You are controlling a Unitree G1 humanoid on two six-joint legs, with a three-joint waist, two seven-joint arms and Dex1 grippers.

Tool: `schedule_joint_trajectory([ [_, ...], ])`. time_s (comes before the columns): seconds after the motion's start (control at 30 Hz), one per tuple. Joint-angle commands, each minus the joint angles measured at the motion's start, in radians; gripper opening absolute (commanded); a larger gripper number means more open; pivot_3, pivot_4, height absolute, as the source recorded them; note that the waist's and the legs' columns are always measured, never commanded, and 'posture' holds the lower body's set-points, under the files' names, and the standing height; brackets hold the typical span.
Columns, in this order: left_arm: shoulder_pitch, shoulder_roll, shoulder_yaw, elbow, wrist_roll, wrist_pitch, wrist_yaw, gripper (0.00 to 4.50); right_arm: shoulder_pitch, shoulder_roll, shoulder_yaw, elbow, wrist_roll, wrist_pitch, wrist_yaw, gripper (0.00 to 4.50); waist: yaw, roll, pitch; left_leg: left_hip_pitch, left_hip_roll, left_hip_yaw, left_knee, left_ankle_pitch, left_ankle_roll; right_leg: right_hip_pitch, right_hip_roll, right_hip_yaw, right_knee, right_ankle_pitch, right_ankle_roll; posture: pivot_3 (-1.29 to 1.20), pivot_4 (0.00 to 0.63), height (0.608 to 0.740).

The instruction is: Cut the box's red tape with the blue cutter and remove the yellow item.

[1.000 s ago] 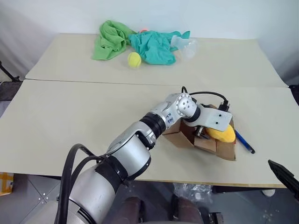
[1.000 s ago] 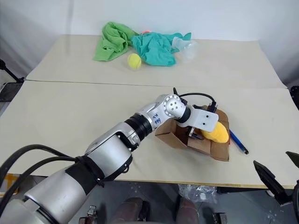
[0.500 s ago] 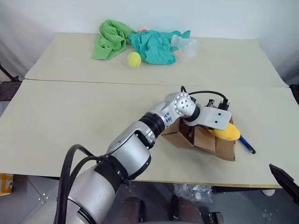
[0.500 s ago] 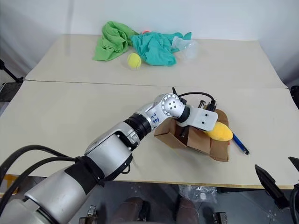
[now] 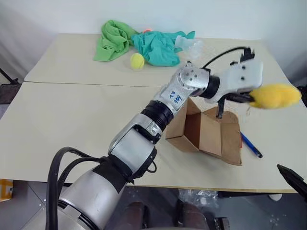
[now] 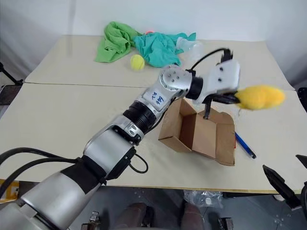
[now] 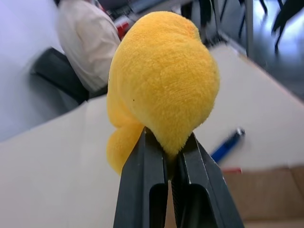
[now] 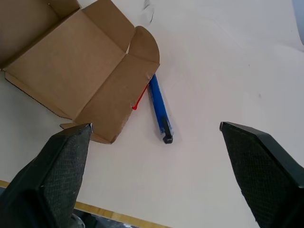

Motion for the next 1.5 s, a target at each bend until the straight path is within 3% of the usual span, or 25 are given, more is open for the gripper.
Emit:
schedule_joint_trajectory([
  [0.03, -0.002, 0.005, 0.055, -0.177, -0.055, 0.143, 0.052, 0.02, -0.041, -0.070, -0.023, 0.058, 0.003, 0.002, 0.029, 4.50, -0.001, 0.000, 0.000, 0.000, 0.000, 0.000, 0.000, 0.000, 0.000, 0.000, 0.000, 0.000, 0.000, 0.000, 0.001, 0.00, 0.150, 0.740],
  [0.23, 0.167, 0.231, 0.087, -0.447, 0.040, 0.436, 0.241, 0.02, -0.192, -0.242, 0.071, 0.202, -0.042, 0.027, 0.099, 4.50, -0.015, 0.001, 0.000, 0.005, 0.001, 0.002, 0.001, 0.000, 0.000, 0.003, 0.001, 0.003, 0.001, 0.001, 0.002, 0.00, 0.150, 0.740],
  [0.37, 0.277, 0.383, 0.065, -0.598, 0.099, 0.614, 0.277, 0.02, -0.340, -0.329, 0.186, 0.307, -0.096, -0.002, 0.167, 4.50, -0.033, 0.001, 0.000, 0.006, 0.001, 0.003, 0.001, 0.002, -0.003, 0.003, 0.001, 0.004, 0.003, 0.001, 0.003, 0.00, 0.150, 0.740],
  [0.57, 0.481, 0.611, 0.021, -0.845, 0.157, 0.885, 0.232, 0.02, -0.579, -0.382, 0.399, 0.444, -0.199, -0.109, 0.296, 4.50, -0.027, 0.001, 0.000, 0.005, 0.000, 0.001, 0.002, 0.003, -0.004, 0.003, 0.002, 0.004, 0.004, 0.002, 0.003, 0.00, 0.150, 0.740],
  [0.77, 0.636, 0.834, 0.013, -1.007, 0.154, 1.045, 0.156, 0.02, -0.798, -0.410, 0.606, 0.588, -0.285, -0.149, 0.370, 4.50, -0.039, 0.000, 0.000, 0.006, 0.000, 0.001, 0.002, 0.003, -0.006, 0.005, 0.002, 0.002, 0.003, 0.002, 0.003, 0.00, 0.150, 0.740],
  [1.03, 0.796, 1.024, 0.107, -1.190, 0.052, 1.152, 0.074, 2.45, -1.015, -0.386, 0.803, 0.708, -0.379, -0.192, 0.447, 4.50, -0.057, 0.000, 0.000, 0.007, 0.003, -0.001, 0.001, 0.005, -0.012, 0.006, 0.004, 0.001, 0.003, 0.001, 0.002, 0.00, 0.150, 0.740],
  [1.23, 0.871, 1.111, 0.225, -1.190, 0.004, 1.026, 0.074, 4.35, -1.079, -0.372, 0.852, 0.753, -0.420, -0.206, 0.488, 4.50, -0.055, 0.001, 0.000, 0.008, 0.006, -0.001, 0.001, 0.007, -0.016, 0.005, 0.006, 0.000, 0.005, -0.001, -0.001, 0.00, 0.150, 0.740],
  [1.37, 0.952, 1.056, 0.383, -1.206, -0.091, 0.809, 0.073, 4.43, -1.092, -0.375, 0.842, 0.775, -0.437, -0.219, 0.522, 4.50, -0.054, 0.001, 0.000, 0.009, 0.006, -0.001, 0.001, 0.007, -0.016, 0.005, 0.006, 0.000, 0.007, -0.001, -0.002, 0.00, 0.150, 0.740],
  [1.5, 1.099, 1.048, 0.457, -1.226, -0.144, 0.616, 0.023, 4.43, -1.098, -0.369, 0.826, 0.801, -0.461, -0.257, 0.544, 4.50, -0.058, 0.001, 0.000, 0.009, 0.006, -0.001, 0.001, 0.006, -0.017, 0.005, 0.006, 0.000, 0.008, -0.002, -0.003, 0.00, 0.150, 0.740],
])
